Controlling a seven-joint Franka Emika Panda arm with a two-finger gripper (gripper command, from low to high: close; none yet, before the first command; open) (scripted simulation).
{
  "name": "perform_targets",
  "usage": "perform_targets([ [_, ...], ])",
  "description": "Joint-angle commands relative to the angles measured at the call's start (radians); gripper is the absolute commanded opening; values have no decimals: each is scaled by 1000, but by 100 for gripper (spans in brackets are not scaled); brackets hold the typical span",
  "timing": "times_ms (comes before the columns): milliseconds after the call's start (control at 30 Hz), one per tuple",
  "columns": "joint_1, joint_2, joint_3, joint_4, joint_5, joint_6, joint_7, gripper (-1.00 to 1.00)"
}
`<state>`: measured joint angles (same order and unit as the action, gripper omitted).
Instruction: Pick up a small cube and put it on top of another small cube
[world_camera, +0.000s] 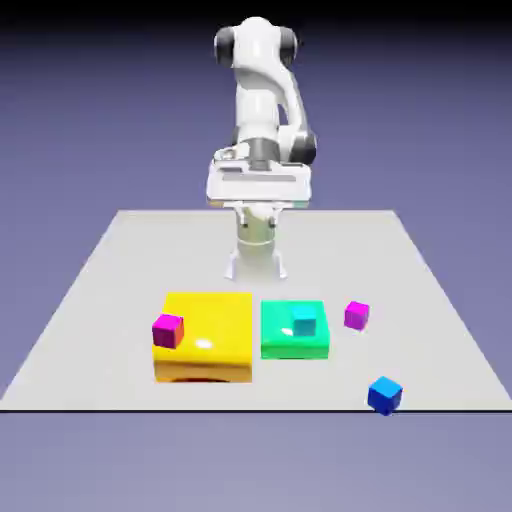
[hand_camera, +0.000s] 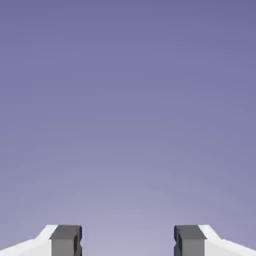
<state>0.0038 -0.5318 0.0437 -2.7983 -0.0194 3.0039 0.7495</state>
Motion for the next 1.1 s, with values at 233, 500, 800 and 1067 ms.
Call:
perform_targets([
  [233, -54, 254, 290, 78, -128, -219, 56, 0],
  [500, -108, 507, 580, 155, -257, -439, 112, 0],
  [800, -169, 792, 906, 242, -401, -686, 176, 0],
  [1067, -60, 983, 774, 252, -625, -628, 320, 0],
])
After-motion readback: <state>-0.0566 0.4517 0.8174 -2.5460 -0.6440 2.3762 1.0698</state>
